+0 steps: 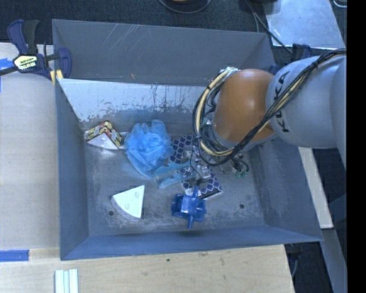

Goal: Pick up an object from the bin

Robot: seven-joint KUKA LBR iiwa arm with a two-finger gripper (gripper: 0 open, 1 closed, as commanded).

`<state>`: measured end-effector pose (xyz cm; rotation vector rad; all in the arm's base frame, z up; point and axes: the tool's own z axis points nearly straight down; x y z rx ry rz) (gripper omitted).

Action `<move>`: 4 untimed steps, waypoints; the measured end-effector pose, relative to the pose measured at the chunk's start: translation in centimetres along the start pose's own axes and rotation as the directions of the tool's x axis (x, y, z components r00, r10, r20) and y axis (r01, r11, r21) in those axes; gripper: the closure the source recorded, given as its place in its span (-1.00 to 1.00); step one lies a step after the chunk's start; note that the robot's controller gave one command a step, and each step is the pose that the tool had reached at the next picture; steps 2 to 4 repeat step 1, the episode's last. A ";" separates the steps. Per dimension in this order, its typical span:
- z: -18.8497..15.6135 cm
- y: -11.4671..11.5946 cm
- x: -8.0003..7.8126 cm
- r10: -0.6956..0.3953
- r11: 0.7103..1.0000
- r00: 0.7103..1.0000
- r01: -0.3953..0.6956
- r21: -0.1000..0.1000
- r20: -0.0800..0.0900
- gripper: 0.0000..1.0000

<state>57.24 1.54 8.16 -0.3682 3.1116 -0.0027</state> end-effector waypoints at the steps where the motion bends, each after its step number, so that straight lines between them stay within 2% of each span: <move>1: 0.0 0.0 0.0 0.000 1.000 1.000 0.000 0.000 0.000 1.00; 4: 0.0 0.0 0.0 0.000 1.000 1.000 0.000 0.000 0.000 1.00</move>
Offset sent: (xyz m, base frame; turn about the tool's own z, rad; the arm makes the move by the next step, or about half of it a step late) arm 0.0000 0.0000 0.0000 0.0000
